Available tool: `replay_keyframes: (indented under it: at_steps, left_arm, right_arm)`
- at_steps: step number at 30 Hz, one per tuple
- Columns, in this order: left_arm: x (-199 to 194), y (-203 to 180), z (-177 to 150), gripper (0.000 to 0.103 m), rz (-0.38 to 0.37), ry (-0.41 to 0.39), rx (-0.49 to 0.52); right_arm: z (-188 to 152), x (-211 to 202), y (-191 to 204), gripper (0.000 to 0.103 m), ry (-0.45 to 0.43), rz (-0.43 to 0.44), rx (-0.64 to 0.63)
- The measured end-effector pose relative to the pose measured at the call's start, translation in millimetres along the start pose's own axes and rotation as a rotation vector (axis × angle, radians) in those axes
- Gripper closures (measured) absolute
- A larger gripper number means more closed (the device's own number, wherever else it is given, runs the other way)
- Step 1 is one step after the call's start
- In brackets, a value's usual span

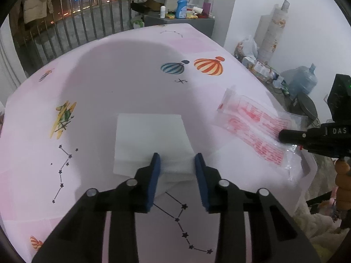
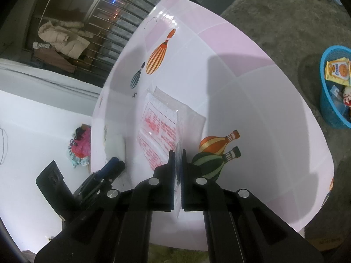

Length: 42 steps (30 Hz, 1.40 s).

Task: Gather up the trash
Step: 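Lift the tissue with the left tool while the right tool lifts the clear bag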

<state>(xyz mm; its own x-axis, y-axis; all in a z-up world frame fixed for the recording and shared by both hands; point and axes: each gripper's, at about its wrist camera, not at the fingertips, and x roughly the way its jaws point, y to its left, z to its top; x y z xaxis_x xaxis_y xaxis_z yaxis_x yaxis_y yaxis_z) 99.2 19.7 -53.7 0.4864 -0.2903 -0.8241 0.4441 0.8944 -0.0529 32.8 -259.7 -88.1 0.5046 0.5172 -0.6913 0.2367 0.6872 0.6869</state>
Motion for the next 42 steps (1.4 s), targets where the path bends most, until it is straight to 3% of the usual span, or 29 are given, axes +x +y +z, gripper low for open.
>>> replay_keyframes:
  at_steps: [7,13,30,36,42]
  left_arm:
    - [1,2,1,0.09,0.013,0.002,0.001]
    - [0,-2,2,0.097,0.006,0.003,0.007]
    - [-15,-9,6,0.098,0.035,-0.049,0.03]
    - [-29,-15,17,0.098,0.011,-0.086,0.04]
    - [-45,-46,51,0.098,-0.103,-0.158,0.126]
  right_arm:
    - [1,1,0,0.1,0.002,0.002,-0.002]
    - [1,0,0,0.1,0.002,0.008,0.001]
    - [10,-16,2,0.101,-0.049,0.042,-0.013]
    - [16,-50,-2,0.101,-0.153,0.07,-0.009]
    - [18,-121,-33,0.101,-0.372,0.031,0.057]
